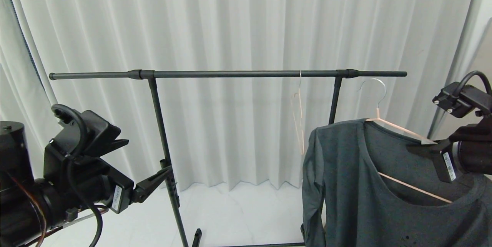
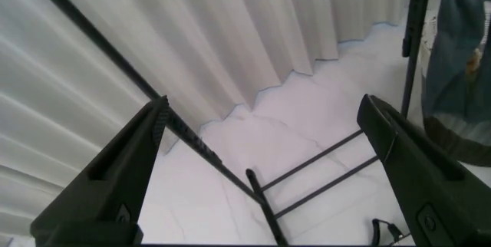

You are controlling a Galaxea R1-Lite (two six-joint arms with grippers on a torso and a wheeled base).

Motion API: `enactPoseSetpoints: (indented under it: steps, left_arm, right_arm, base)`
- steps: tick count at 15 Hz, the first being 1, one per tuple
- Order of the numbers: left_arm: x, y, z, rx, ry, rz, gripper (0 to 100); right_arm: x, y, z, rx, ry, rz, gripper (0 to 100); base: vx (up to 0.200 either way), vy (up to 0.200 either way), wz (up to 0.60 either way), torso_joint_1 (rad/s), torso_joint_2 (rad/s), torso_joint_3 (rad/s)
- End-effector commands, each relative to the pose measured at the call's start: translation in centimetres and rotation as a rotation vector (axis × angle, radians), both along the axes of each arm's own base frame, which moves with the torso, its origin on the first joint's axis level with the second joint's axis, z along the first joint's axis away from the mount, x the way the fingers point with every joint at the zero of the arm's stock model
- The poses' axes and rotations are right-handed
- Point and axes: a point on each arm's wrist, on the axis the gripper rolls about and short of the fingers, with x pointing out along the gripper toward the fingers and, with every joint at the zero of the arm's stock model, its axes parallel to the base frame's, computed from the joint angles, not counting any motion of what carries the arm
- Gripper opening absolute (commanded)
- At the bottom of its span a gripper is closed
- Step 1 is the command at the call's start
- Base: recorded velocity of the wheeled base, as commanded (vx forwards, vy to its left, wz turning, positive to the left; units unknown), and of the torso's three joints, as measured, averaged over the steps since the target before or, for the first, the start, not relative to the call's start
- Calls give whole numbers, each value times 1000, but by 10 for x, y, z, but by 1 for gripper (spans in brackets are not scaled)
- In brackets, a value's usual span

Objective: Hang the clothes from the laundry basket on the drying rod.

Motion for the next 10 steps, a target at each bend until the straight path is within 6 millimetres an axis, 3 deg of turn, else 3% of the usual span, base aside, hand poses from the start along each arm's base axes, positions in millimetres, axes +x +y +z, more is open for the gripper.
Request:
enactPoseSetpoints:
  steps: [1, 2, 6, 10]
  left_arm:
    - [3, -1, 0, 2, 7, 0, 100]
    - [3, -1, 0, 2, 7, 0, 100]
    - [3, -1, 0, 3, 6, -1, 100]
    - [3, -1, 0, 4, 4, -1, 100]
  right_arm:
    - [1, 1, -1, 1, 6, 1, 0]
    - [1, 1, -1, 4, 7, 0, 0]
    - [3, 3, 0, 19, 6, 1, 0]
    - [2, 23, 3, 107, 6, 44, 0]
  base:
    - [0, 200, 0, 2, 2, 2]
    - [0, 200, 0, -2, 2, 2]
    - [0, 0, 0, 0, 0, 0]
    - [0, 0, 0, 0, 0, 0]
